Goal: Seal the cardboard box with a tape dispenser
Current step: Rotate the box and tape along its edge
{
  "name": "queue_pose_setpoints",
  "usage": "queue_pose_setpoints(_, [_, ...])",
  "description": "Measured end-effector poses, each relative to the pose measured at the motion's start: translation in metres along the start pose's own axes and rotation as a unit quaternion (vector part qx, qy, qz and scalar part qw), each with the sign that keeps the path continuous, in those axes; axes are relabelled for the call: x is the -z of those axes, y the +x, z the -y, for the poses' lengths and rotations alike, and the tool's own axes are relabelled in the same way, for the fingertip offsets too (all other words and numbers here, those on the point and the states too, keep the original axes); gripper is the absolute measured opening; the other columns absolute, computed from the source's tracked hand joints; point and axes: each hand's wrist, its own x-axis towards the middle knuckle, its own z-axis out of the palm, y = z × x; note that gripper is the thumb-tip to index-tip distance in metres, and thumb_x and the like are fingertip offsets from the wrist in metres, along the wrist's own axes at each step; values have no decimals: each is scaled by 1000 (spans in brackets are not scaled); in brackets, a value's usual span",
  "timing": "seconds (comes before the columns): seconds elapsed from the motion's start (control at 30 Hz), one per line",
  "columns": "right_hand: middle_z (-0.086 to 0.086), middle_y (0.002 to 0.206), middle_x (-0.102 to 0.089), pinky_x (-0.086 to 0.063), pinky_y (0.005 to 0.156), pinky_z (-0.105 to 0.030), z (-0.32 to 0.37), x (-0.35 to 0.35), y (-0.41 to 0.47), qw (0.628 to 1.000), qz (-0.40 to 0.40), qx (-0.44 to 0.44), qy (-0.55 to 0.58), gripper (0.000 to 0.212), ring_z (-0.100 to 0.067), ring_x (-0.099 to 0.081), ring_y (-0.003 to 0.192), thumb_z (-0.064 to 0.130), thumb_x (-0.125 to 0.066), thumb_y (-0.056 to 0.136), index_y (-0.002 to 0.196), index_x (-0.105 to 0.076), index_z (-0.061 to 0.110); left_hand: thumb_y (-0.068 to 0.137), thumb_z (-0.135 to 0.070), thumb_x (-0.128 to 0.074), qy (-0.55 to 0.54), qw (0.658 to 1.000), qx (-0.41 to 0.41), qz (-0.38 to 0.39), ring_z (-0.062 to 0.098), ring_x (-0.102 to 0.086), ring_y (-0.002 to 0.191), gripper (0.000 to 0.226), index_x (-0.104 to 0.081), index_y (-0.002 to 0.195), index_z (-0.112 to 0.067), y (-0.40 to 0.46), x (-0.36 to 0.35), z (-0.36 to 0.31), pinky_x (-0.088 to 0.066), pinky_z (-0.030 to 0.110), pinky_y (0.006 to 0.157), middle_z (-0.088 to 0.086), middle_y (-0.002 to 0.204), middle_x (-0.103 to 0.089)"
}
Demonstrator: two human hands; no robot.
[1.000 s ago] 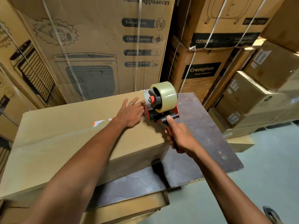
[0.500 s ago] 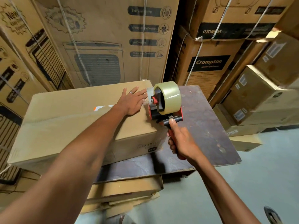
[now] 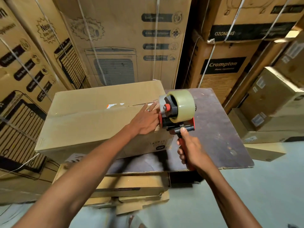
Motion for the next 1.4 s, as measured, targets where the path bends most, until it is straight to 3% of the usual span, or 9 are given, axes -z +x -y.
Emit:
queue_pose_setpoints(0.23, [1,56,-50,-39,50,-31,-8,-2,-5,1000,-5,16,-12,63,-15,-47,50,69,-30,101,73,-56,19,78,-83,-38,96,995,-22,5,25,2,156,105,-14,161,-23,-11,-6,0,-1,54,125,0,169,-11])
queue_pose_setpoints(0.53, [-4,53,-49,-34,44,-26,1,-2,6,999,-26,28,-15,65,-20,-45,44,69,-32,102,65,-53,20,80,-64,-67,53,997,49,12,17,-4,156,89,-38,153,-23,9,-2,11,-3,47,125,-2,167,-21])
queue_pose_setpoints(0.67, [-2,54,-52,-39,54,-31,-13,5,-6,1000,-6,-14,-10,67,-18,-48,47,73,-34,98,70,-58,17,75,-62,-72,-11,999,51,-2,17,-6,156,101,-24,158,-32,7,-3,11,-3,47,126,-5,167,-20])
queue_pose_setpoints(0.73, [-2,59,-58,-44,56,-33,-11,6,-3,999,-14,-30,-17,63,-18,-53,52,80,-38,93,93,-54,19,65,-61,-80,-67,994,87,-28,22,-17,153,124,-6,160,-33,4,-1,10,-13,46,125,2,166,-26])
queue_pose_setpoints(0.83, [-11,73,-61,-45,46,-28,6,10,-3,999,-24,-32,35,41,-20,-55,49,53,-58,99,112,-34,23,49,-57,-88,-130,979,135,-83,33,-40,139,155,24,154,-40,-4,4,5,-38,50,111,14,158,-38])
queue_pose_setpoints(0.93, [-16,87,-64,-50,51,-31,28,18,-15,999,11,16,32,38,-21,-61,57,34,-67,98,114,-34,26,56,-47,-89,-102,986,102,-88,28,-30,148,142,10,158,-41,-7,7,2,-32,48,117,5,168,-20])
queue_pose_setpoints(1.1, [3,118,-63,-62,82,-41,57,44,-23,964,121,151,-183,86,-18,-71,91,63,-92,60,129,-44,43,67,-48,-86,-58,994,85,-37,25,-11,155,120,-14,161,-24,-1,3,10,-13,44,125,4,170,-2])
queue_pose_setpoints(1.23, [14,146,-52,-55,104,-43,53,66,-9,934,218,211,-190,106,-10,-62,125,51,-99,58,146,-39,58,68,-55,-85,-38,996,73,-43,27,-14,154,117,-21,160,-22,3,1,14,-12,43,126,6,169,-10])
queue_pose_setpoints(1.4, [5,115,-49,-46,91,-19,45,43,12,883,-26,387,-265,67,-13,-53,109,70,-83,69,127,-62,44,62,-74,-66,-20,996,67,-48,30,-21,151,116,-27,159,-24,5,-2,15,-22,49,122,5,168,-18])
